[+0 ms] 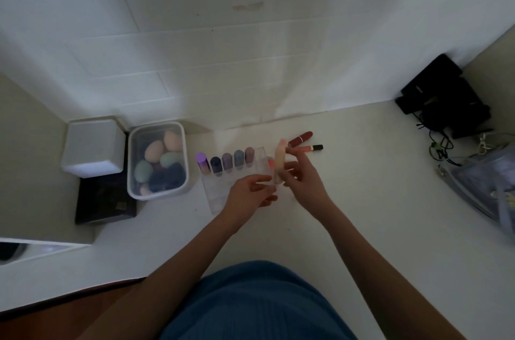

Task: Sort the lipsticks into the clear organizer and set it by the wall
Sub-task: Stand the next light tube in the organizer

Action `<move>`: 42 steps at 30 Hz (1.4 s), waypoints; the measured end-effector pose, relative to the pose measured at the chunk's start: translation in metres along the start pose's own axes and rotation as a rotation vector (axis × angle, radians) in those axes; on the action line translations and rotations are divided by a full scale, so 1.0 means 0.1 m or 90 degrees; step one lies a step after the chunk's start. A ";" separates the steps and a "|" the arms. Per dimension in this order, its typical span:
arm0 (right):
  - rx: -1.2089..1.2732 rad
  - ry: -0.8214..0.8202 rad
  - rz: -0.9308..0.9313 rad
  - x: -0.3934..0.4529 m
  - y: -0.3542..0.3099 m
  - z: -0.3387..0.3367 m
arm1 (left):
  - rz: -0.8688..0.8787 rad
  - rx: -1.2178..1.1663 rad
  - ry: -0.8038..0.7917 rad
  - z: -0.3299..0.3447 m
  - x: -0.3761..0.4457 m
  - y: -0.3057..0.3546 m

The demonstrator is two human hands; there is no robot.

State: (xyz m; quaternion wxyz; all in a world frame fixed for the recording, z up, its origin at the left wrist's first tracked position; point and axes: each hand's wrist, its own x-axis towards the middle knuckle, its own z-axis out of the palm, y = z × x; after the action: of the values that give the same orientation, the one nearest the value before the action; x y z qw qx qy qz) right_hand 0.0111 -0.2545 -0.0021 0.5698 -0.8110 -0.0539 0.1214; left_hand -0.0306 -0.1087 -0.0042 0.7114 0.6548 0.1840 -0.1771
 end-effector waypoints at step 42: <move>0.003 0.068 -0.061 0.37 -0.37 0.08 | 0.073 0.053 0.175 -0.21 0.06 -0.08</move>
State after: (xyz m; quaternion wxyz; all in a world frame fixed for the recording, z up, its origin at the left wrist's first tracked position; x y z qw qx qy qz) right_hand 0.0465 -0.2260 0.0251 0.5791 -0.8113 -0.0621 0.0502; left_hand -0.0303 -0.0881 -0.0155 0.6609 0.7111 0.2342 -0.0521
